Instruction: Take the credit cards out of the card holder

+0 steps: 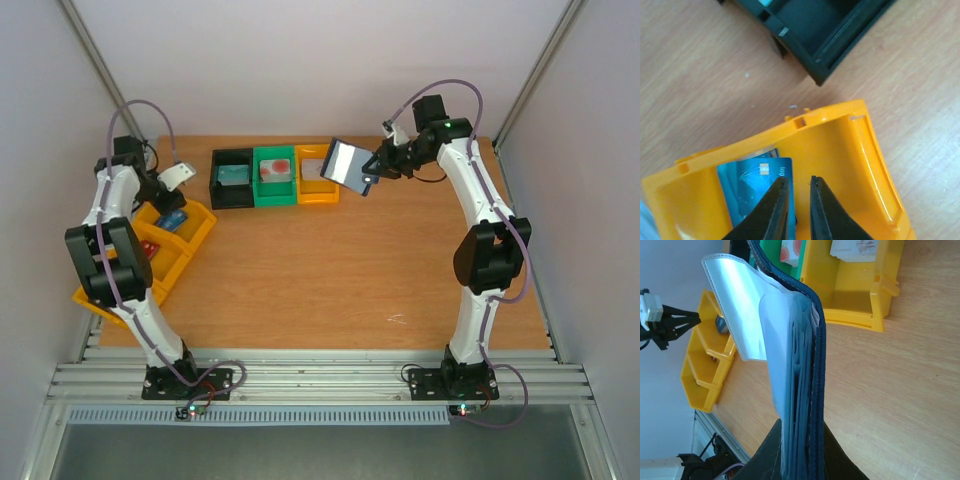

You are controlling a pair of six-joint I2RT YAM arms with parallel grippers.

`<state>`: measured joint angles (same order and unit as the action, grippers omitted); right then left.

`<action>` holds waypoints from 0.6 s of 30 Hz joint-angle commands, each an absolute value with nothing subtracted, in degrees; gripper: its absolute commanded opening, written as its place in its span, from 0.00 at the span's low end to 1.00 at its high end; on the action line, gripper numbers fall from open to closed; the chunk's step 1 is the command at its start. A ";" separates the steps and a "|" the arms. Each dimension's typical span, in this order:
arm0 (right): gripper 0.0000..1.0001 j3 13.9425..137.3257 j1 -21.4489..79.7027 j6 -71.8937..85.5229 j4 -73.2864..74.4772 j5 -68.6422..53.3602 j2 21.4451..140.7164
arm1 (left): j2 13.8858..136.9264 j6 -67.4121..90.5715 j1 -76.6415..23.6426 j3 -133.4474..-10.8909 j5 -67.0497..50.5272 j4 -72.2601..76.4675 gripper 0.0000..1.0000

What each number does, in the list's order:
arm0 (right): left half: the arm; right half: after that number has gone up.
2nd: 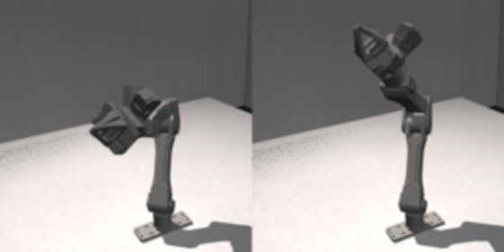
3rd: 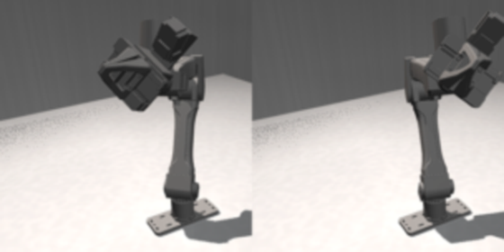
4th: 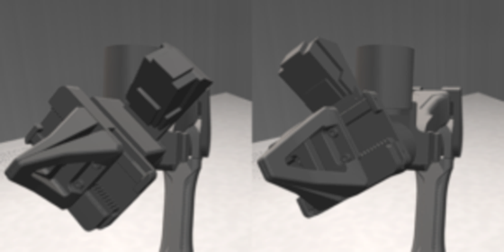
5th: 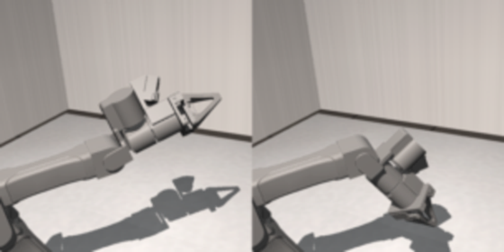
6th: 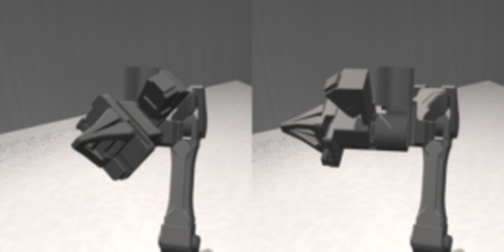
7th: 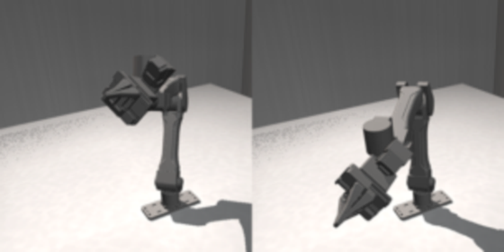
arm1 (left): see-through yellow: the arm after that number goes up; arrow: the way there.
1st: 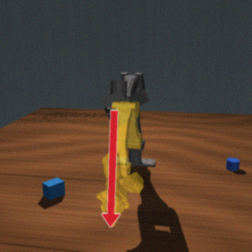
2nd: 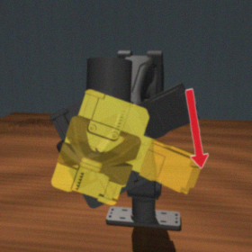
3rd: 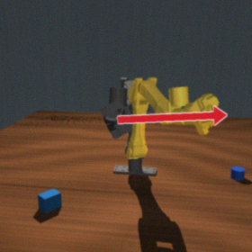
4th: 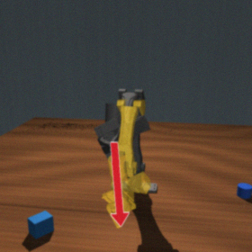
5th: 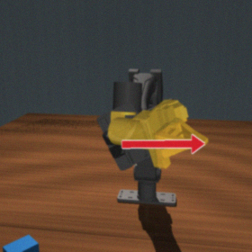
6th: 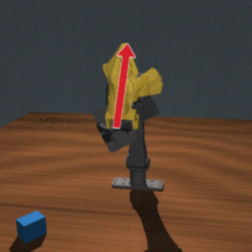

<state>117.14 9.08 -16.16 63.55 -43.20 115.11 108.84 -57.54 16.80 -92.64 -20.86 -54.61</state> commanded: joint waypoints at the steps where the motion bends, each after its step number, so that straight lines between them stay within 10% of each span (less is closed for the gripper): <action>1: 0.01 117.11 9.67 -17.04 63.96 -44.65 112.24 | 110.57 -67.54 15.70 -89.03 -20.98 -57.24 0.13; 18: 0.01 115.89 10.20 -17.42 64.39 -43.30 110.77 | 117.98 -76.91 12.74 -85.72 -3.42 -45.83 0.00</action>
<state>116.11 9.76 -16.60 63.66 -43.22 113.82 116.86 -74.35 13.02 -85.69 -8.12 -49.91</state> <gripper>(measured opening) 0.098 0.011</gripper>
